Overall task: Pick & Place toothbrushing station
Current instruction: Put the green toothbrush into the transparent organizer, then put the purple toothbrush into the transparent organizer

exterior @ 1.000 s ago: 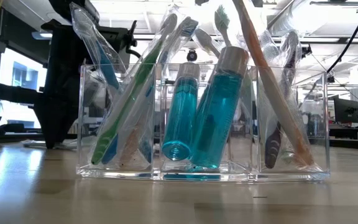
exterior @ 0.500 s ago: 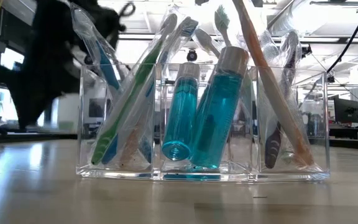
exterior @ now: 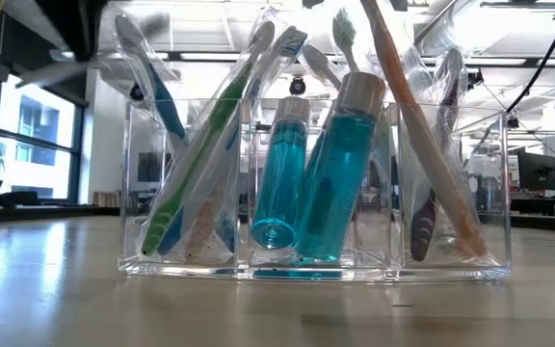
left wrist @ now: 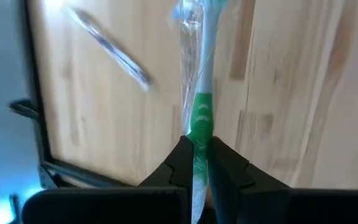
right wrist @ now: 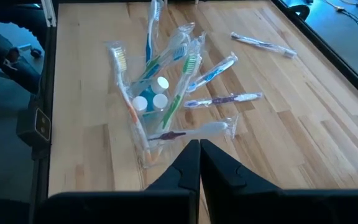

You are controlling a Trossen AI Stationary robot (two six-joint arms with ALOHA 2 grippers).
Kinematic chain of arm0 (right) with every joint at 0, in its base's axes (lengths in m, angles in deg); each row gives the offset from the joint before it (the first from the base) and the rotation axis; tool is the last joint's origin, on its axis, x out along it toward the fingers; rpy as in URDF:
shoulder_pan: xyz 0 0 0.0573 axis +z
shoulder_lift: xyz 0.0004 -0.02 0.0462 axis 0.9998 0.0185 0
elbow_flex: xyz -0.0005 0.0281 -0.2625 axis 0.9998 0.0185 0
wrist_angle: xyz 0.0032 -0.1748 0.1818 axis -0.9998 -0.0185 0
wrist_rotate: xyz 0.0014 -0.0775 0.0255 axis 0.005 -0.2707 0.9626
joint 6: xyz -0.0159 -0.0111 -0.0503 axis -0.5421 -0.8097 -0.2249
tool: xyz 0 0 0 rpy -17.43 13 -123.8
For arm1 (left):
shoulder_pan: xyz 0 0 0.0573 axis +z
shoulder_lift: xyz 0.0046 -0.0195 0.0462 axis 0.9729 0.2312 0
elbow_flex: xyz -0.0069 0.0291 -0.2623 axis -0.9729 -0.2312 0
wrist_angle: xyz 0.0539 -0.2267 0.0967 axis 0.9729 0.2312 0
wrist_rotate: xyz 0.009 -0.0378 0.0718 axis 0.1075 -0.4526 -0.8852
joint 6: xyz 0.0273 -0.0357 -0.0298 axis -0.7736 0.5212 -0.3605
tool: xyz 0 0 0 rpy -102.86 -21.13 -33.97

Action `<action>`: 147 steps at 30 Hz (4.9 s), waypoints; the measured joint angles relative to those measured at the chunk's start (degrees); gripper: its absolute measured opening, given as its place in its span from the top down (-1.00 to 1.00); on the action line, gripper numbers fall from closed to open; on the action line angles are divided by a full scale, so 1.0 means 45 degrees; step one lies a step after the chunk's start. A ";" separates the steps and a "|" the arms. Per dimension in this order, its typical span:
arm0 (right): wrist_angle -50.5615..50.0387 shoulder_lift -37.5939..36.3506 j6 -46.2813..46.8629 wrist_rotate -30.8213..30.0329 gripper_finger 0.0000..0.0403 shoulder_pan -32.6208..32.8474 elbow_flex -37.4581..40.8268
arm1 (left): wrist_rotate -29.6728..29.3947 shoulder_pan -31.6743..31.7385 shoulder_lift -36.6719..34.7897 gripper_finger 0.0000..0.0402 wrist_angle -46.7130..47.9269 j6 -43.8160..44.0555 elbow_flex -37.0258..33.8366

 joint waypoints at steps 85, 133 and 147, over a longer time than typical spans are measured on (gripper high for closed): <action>-0.1021 0.0000 -0.0612 -0.1551 0.99 0.0744 0.0835 | -0.8350 -0.4788 0.5456 0.68 -2.0242 0.6128 -0.4097; -0.1030 0.0000 -0.0302 -0.1515 0.99 0.0744 0.0816 | -0.9883 -0.5184 0.2366 -0.01 -1.2591 -0.2417 0.1172; -0.1016 0.0000 0.1046 -0.1257 0.99 0.0744 0.0811 | -0.7113 -0.0236 -0.0705 -0.01 -0.2966 0.3511 0.1902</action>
